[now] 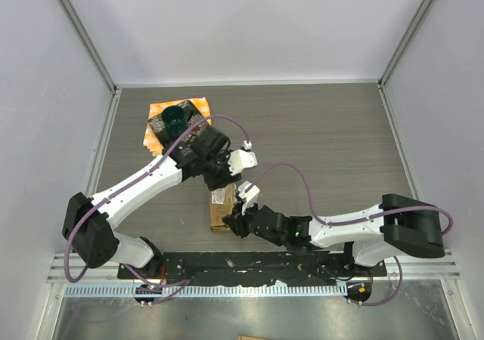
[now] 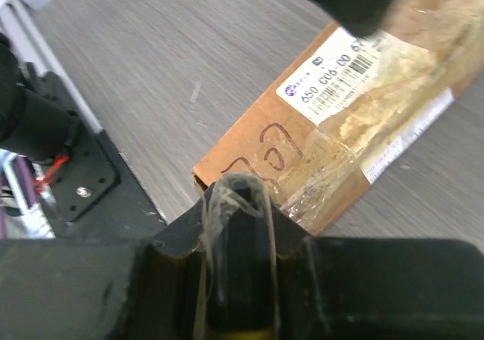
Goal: Unpack the express box
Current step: Cut the express box at the center of the board.
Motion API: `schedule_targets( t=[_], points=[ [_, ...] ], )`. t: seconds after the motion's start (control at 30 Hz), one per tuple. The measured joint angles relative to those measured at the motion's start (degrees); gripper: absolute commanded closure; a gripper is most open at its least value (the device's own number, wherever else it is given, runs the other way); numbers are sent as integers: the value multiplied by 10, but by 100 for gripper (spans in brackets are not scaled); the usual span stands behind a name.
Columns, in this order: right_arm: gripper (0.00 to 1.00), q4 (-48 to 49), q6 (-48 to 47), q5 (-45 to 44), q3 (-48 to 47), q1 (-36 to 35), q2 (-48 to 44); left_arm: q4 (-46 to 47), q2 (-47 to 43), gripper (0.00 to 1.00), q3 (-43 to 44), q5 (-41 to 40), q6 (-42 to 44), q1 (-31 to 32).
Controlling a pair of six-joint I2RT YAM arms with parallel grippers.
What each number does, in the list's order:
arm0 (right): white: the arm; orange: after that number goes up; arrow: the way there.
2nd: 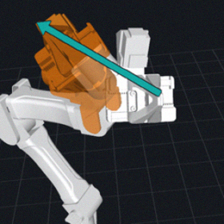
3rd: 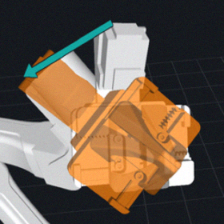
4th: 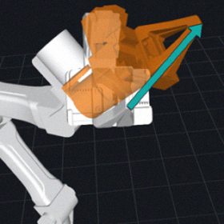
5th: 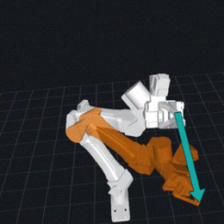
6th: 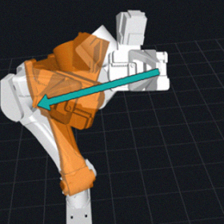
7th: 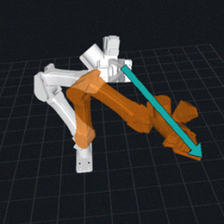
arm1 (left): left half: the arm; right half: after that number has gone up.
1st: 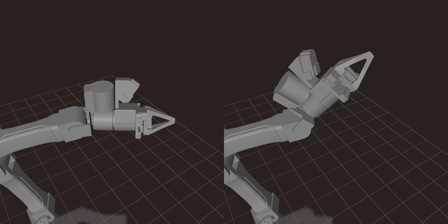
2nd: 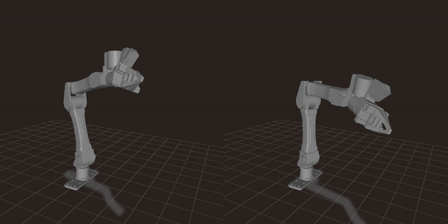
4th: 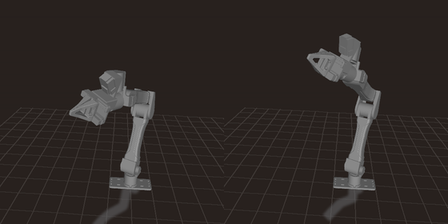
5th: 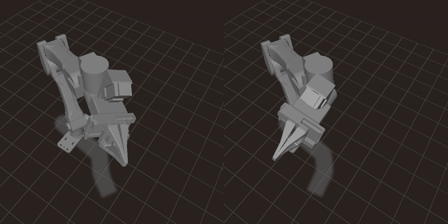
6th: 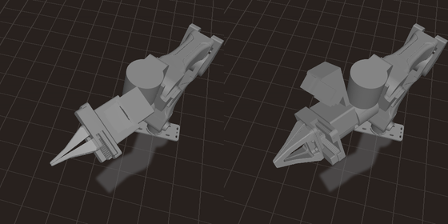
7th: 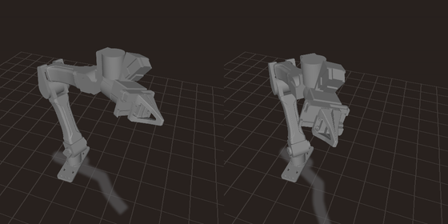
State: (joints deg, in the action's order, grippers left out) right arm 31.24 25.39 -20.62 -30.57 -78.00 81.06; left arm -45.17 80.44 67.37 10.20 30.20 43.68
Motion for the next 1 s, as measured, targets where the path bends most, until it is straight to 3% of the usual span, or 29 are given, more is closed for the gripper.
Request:
schedule_targets(
  t=[0.2, 0.47, 0.8, 1.0],
  points=[
    [99, -136, -46, -61, -2, 3, -95, -5, -3, 57, -63, 22, -7, -96],
    [99, -146, -86, -60, 3, 6, -147, 0, 37, 58, -100, 60, -28, -97],
    [99, -133, -102, -34, 10, 5, -113, -7, 37, 57, -2, 92, -45, -112],
    [99, -113, -130, -59, -10, -26, -61, -15, 35, 57, 4, 136, -62, -96]
  ],
)
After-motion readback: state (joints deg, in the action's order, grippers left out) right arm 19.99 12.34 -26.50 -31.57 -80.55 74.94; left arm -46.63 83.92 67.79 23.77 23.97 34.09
